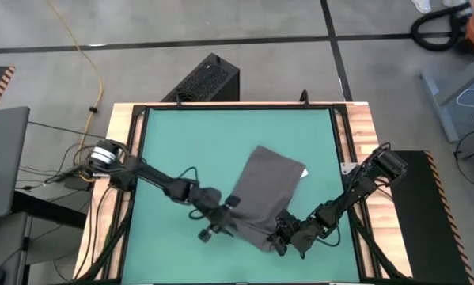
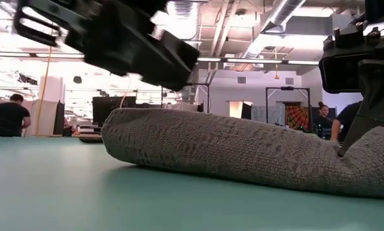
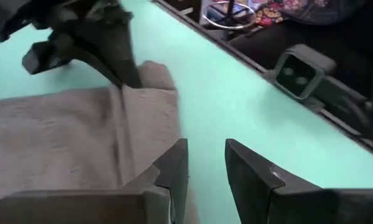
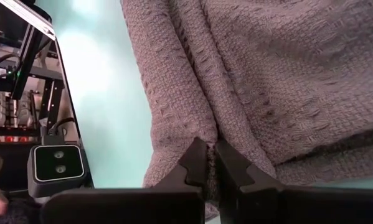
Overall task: Roll towel into tight, uniform cylinder
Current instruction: Roll the gray towel
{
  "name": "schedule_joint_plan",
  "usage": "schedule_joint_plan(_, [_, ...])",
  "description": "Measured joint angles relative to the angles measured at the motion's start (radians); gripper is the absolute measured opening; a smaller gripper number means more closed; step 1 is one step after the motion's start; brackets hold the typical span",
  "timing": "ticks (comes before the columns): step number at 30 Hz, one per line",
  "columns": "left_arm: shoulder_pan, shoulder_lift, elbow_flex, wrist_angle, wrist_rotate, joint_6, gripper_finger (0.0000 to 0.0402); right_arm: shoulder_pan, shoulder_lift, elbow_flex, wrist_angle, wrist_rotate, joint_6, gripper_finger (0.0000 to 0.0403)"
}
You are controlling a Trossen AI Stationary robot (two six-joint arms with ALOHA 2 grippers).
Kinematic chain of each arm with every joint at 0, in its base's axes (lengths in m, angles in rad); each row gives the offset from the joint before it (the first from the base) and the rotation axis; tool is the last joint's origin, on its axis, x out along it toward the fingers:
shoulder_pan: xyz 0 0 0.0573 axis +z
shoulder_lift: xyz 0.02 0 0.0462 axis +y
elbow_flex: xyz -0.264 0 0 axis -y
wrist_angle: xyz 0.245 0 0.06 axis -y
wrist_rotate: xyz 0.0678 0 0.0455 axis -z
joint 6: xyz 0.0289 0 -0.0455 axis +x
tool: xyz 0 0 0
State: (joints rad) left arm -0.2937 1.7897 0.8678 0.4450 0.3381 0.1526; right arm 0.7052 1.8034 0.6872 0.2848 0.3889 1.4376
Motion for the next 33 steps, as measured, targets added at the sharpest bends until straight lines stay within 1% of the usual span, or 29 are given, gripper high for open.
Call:
schedule_joint_plan(2, [0.013,0.055,0.04,-0.011,0.007,-0.004,0.0086,0.0,0.0,0.0,0.0,0.001,0.0,0.0029])
schedule_joint_plan(6, [0.041,0.132,0.117,-0.084,0.04,0.004,0.0068,0.0,0.0,0.0,0.0,0.003,0.002,0.003])
schedule_joint_plan(8, [0.054,0.152,0.15,-0.126,0.052,0.021,0.0058,0.0,0.0,0.0,0.0,0.004,0.002,0.0031])
schedule_joint_plan(10, [0.066,0.16,0.161,-0.158,0.04,0.026,0.0048,0.0,0.001,0.0,0.001,0.005,0.003,0.0031])
schedule_joint_plan(14, [0.097,0.16,0.165,-0.162,0.038,0.028,0.0031,0.0,0.001,-0.001,0.009,0.006,-0.02,0.0035])
schedule_joint_plan(16, [0.112,0.16,0.165,-0.166,0.04,0.03,0.0024,0.0,0.002,-0.002,0.017,0.007,-0.049,0.0044])
schedule_joint_plan(23, [0.134,0.159,0.166,-0.226,0.042,0.045,0.0005,-0.006,0.002,-0.003,0.059,0.032,-0.054,0.0085])
schedule_joint_plan(29, [0.141,0.175,0.167,-0.229,0.032,0.046,0.0,-0.02,-0.008,-0.003,0.084,-0.002,-0.022,0.0132])
schedule_joint_plan(33, [0.161,0.214,0.166,-0.224,0.075,0.022,0.0,-0.002,-0.061,-0.004,0.07,0.004,-0.058,0.0156])
